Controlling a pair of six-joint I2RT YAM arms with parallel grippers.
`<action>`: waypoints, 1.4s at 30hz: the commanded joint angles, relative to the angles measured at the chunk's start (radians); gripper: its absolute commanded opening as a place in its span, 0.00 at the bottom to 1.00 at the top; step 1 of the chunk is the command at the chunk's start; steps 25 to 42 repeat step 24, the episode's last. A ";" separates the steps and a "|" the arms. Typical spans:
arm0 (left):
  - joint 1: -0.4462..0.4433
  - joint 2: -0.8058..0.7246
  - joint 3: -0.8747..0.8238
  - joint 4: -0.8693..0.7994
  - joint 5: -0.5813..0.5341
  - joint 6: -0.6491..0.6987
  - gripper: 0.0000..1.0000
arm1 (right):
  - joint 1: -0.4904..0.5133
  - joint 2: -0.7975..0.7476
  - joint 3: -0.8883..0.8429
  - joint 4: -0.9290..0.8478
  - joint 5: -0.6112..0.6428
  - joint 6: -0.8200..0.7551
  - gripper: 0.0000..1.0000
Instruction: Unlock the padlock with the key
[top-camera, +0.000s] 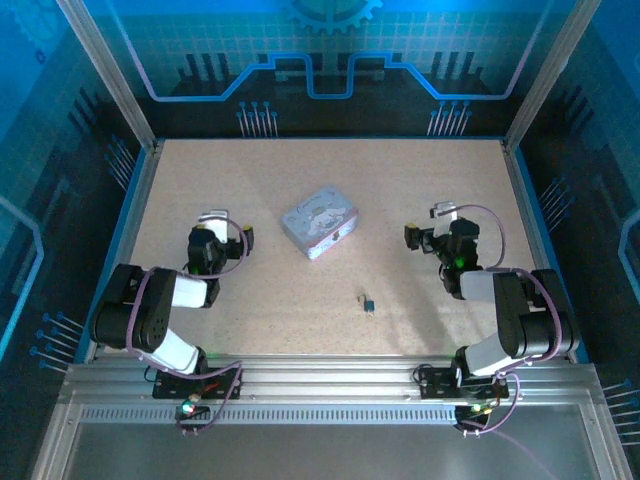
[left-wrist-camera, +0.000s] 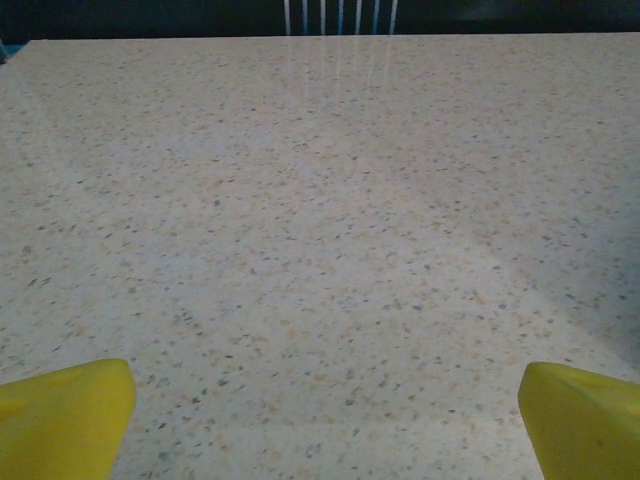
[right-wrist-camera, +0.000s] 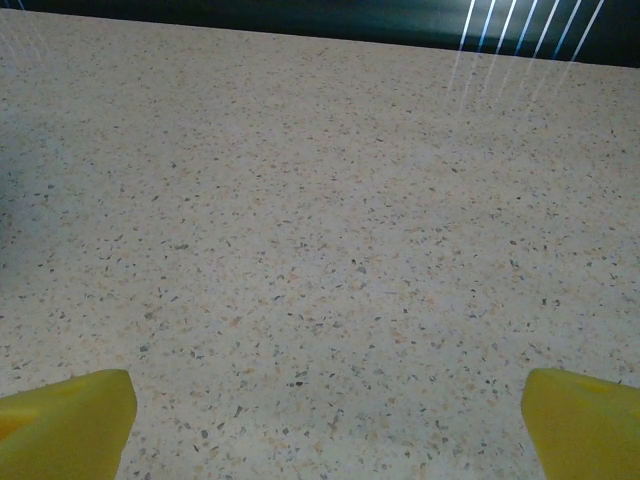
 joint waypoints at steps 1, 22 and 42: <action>0.032 -0.002 0.044 -0.024 0.035 -0.048 0.99 | 0.007 0.005 0.013 0.003 0.019 -0.015 1.00; 0.036 0.000 0.040 -0.013 0.041 -0.050 0.99 | 0.012 0.005 0.014 0.000 0.025 -0.016 1.00; 0.036 0.000 0.041 -0.013 0.041 -0.050 0.99 | 0.012 0.005 0.015 0.000 0.025 -0.016 1.00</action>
